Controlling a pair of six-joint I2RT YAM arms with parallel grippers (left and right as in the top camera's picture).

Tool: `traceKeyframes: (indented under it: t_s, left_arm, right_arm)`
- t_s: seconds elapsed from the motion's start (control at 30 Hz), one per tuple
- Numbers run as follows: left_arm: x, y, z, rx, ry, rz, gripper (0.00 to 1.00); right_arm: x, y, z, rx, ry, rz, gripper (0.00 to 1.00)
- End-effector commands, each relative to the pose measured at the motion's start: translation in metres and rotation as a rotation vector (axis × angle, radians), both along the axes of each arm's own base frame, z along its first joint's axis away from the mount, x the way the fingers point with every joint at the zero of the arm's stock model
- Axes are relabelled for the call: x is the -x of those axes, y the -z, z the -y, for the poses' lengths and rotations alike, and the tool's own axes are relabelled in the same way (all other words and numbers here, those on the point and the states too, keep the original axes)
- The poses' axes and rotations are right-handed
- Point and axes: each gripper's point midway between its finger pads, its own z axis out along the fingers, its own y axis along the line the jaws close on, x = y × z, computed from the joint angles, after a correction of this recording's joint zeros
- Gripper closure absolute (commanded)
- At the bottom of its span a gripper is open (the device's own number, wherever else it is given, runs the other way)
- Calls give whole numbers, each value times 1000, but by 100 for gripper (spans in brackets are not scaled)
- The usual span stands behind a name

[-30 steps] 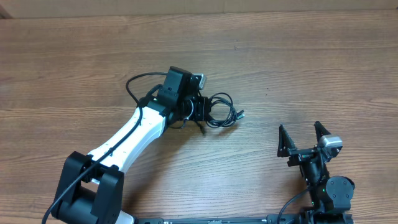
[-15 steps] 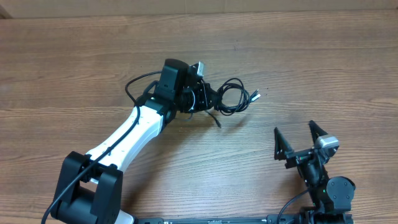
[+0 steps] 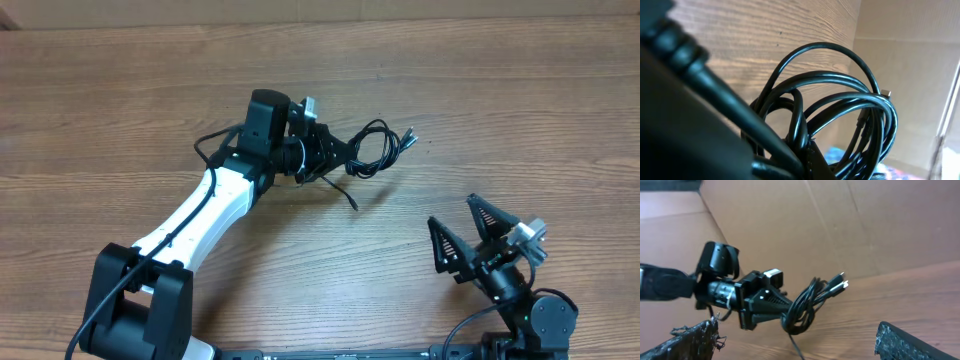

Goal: Untangle cables
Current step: 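Lift the cable bundle with the left gripper toward the center, then reach the right gripper to the hanging cable loops beside the left gripper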

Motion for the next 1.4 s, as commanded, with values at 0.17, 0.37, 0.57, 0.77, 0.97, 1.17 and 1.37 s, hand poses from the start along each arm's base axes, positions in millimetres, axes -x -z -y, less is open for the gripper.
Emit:
traceKeyframes:
  t_s: [0.17,0.37,0.57,0.77,0.97,1.17,1.37]
  left_arm:
    - [8,-11,9,76,-30,-164,96]
    - [13,-14,12,95,3,-172,96]
    - [16,-13,13,94,8,-183,96]
    - [13,-4,7,53,-45,-215,96]
    - [9,-2,5,51,-92,-249,96]
    - [9,-2,5,52,-93,-254,96]
    - [9,1,4,28,-73,-209,96]
  right_arm:
    - [3,-14,-5,-70,-49,-70,0]
    - [-5,-30,-10,-60,-79,-151,0]
    - [-23,-38,-22,-40,-160,-335,0]
    - [-37,-40,-41,19,-318,-451,0]
    - [-31,-53,-69,-28,-608,-419,0]
    - [-40,-33,-72,-116,-645,-565,0]
    - [-54,-14,-69,-138,-604,-638,2]
